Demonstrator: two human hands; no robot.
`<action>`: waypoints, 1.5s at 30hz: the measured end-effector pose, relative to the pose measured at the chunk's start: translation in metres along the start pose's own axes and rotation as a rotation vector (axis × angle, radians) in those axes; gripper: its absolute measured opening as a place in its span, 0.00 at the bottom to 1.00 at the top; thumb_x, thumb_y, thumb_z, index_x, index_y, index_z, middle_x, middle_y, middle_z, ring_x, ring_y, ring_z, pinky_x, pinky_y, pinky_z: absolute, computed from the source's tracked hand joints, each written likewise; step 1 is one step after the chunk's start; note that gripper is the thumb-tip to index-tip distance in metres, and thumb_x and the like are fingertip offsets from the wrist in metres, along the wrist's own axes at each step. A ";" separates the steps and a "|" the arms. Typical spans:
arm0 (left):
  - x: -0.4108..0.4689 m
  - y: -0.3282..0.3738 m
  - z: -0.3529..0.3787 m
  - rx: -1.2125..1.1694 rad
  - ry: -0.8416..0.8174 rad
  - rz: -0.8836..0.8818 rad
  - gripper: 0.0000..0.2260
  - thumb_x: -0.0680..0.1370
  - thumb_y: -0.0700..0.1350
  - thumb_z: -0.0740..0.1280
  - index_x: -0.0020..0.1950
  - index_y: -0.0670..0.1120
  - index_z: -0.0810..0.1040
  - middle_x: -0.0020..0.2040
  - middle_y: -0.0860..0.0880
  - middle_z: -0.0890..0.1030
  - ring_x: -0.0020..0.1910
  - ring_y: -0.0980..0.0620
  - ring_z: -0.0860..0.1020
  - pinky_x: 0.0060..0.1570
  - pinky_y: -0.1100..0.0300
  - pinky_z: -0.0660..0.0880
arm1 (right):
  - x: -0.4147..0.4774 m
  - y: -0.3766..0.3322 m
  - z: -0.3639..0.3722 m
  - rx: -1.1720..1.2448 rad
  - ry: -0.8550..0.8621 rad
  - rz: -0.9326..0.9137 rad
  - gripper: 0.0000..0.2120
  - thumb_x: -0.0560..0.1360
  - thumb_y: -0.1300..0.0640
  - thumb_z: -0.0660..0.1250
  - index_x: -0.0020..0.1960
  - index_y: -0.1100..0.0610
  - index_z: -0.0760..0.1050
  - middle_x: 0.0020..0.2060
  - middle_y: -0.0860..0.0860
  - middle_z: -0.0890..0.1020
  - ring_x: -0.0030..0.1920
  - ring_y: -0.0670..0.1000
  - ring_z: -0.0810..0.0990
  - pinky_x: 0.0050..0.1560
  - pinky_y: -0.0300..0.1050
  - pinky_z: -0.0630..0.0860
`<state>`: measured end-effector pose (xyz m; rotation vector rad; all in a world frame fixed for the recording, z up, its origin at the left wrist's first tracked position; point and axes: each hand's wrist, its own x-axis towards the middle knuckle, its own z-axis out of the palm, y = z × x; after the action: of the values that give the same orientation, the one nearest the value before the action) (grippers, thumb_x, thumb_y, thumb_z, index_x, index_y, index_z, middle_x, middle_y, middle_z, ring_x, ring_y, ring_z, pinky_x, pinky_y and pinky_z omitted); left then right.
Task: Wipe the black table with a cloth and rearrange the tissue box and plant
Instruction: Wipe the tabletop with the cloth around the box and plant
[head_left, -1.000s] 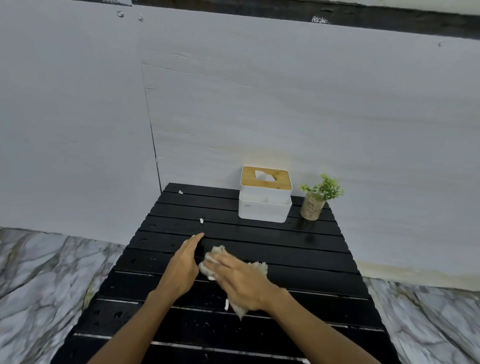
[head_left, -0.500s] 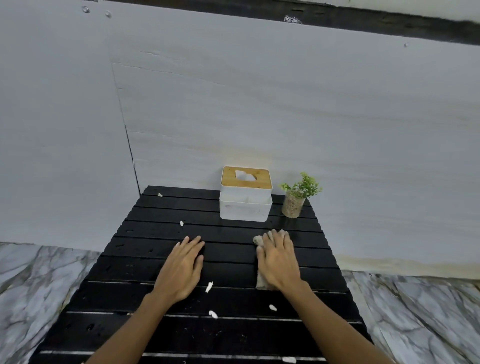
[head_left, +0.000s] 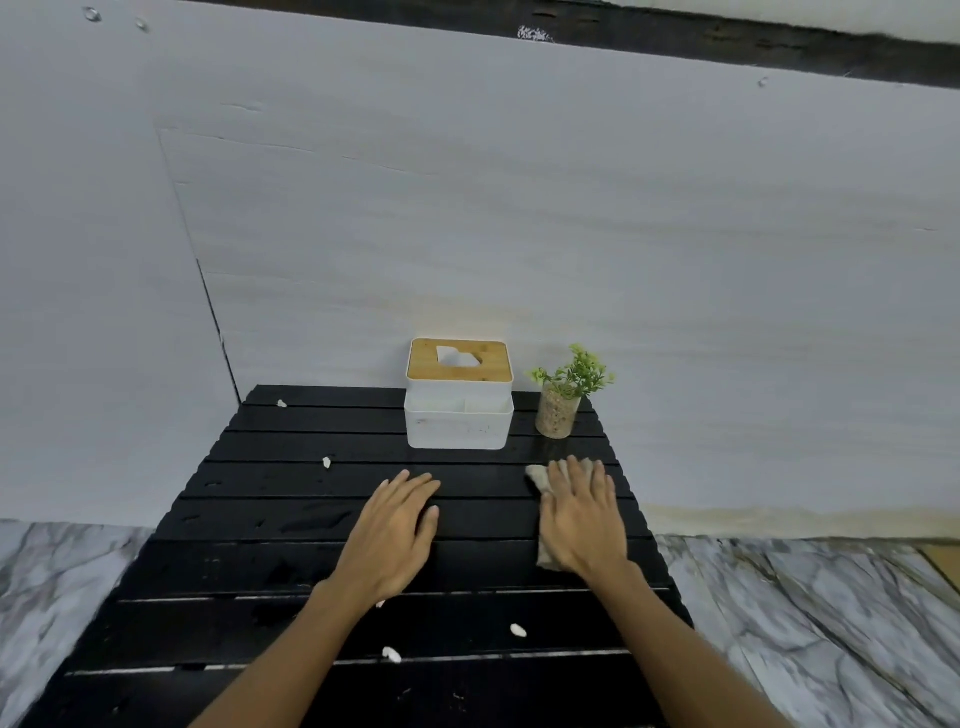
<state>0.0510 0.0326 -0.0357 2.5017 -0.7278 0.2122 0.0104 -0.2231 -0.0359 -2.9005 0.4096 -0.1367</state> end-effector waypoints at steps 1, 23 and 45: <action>0.003 0.005 0.002 -0.001 0.003 0.010 0.28 0.80 0.59 0.45 0.74 0.49 0.67 0.74 0.53 0.68 0.77 0.53 0.58 0.74 0.61 0.48 | 0.001 0.008 -0.002 -0.005 0.004 0.027 0.32 0.79 0.44 0.40 0.81 0.53 0.54 0.81 0.55 0.55 0.81 0.61 0.47 0.80 0.58 0.45; 0.158 0.117 0.108 -0.519 0.180 -0.140 0.18 0.74 0.49 0.73 0.60 0.52 0.71 0.75 0.50 0.64 0.74 0.54 0.62 0.67 0.62 0.63 | -0.009 0.047 0.002 -0.002 0.107 -0.012 0.38 0.75 0.37 0.36 0.81 0.51 0.54 0.81 0.52 0.52 0.81 0.58 0.40 0.77 0.53 0.35; 0.182 0.122 0.119 -0.636 0.407 -0.263 0.21 0.65 0.47 0.79 0.43 0.54 0.67 0.40 0.53 0.77 0.42 0.52 0.79 0.38 0.47 0.78 | -0.012 0.049 -0.003 0.050 0.087 0.005 0.42 0.74 0.31 0.29 0.82 0.49 0.49 0.82 0.49 0.47 0.80 0.55 0.34 0.76 0.51 0.33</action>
<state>0.1393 -0.2012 -0.0316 1.8377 -0.2367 0.3229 -0.0139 -0.2661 -0.0442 -2.8520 0.4223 -0.2688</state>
